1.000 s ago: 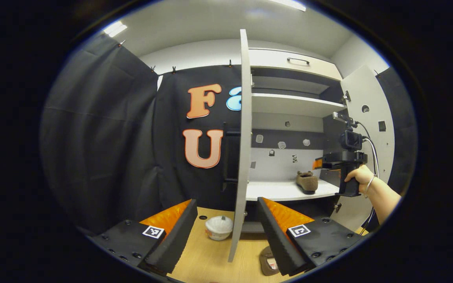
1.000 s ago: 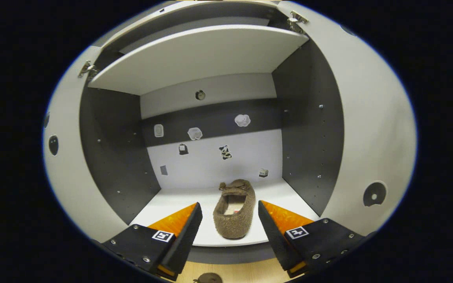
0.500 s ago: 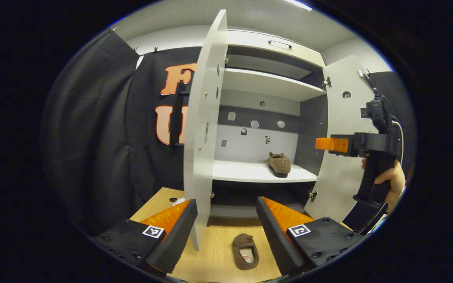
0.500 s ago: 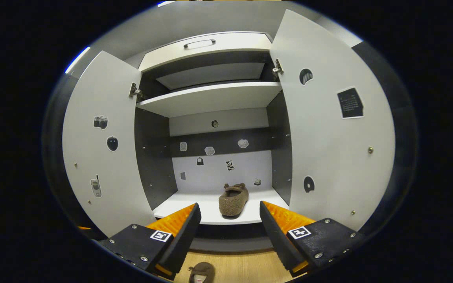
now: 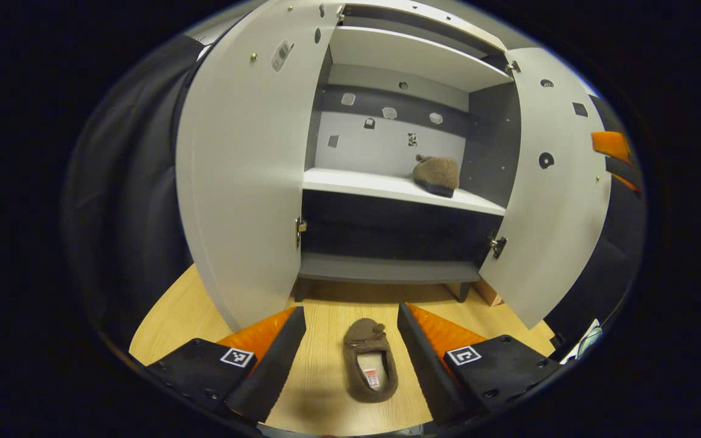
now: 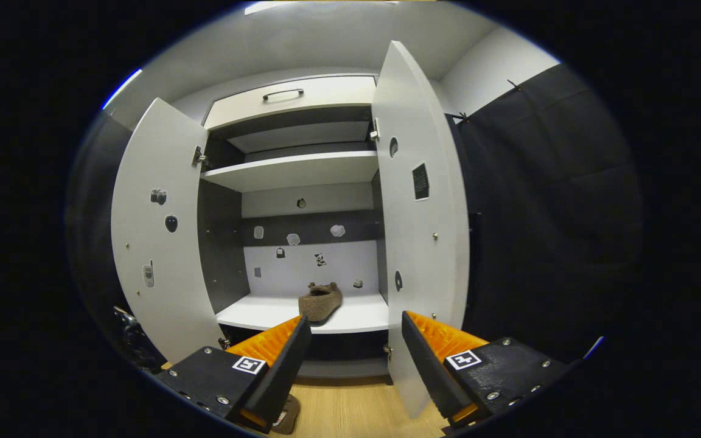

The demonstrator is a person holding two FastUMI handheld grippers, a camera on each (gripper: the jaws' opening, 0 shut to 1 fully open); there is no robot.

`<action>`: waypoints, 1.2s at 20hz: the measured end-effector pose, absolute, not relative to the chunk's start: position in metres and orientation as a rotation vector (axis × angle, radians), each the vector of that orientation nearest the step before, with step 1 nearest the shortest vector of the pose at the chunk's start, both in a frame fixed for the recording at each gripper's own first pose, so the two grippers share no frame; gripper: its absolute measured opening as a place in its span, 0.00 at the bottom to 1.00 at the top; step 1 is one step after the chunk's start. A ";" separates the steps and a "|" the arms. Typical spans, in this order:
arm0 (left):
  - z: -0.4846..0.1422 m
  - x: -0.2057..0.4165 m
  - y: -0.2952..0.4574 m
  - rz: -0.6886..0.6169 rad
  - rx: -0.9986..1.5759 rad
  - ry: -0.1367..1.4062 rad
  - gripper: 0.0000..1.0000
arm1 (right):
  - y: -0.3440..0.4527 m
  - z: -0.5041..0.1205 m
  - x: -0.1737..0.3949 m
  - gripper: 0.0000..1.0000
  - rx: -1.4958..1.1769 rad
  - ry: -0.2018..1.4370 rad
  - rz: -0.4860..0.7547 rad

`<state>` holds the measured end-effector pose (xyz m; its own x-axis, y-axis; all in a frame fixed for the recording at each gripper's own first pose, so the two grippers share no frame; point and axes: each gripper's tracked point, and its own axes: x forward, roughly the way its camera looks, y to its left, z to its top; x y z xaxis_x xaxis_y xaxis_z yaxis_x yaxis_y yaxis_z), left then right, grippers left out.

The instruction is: Grab one shoe with the right hand and put it into the shoe cabinet, grab the other shoe with the left hand and put it into the shoe cabinet; then close the right door with the right hand and the left door with the left hand.

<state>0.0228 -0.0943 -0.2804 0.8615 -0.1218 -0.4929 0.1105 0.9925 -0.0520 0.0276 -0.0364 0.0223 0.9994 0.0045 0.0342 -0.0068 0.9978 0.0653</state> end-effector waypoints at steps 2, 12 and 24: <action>-0.316 0.022 -0.099 -0.121 -0.021 0.586 0.99 | -0.052 0.017 0.019 0.92 0.062 -0.027 -0.021; -0.455 0.009 -0.106 -0.101 -0.002 0.877 1.00 | -0.104 0.002 -0.002 0.92 0.087 0.009 -0.084; -0.483 0.021 -0.110 -0.077 0.065 0.998 0.07 | -0.137 0.004 -0.002 0.91 0.138 0.015 -0.053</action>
<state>0.0211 -0.1097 -0.4827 0.5399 -0.0346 -0.8410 0.0946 0.9953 0.0197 -0.0015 -0.1369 0.0038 0.9985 -0.0520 -0.0187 0.0540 0.9891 0.1371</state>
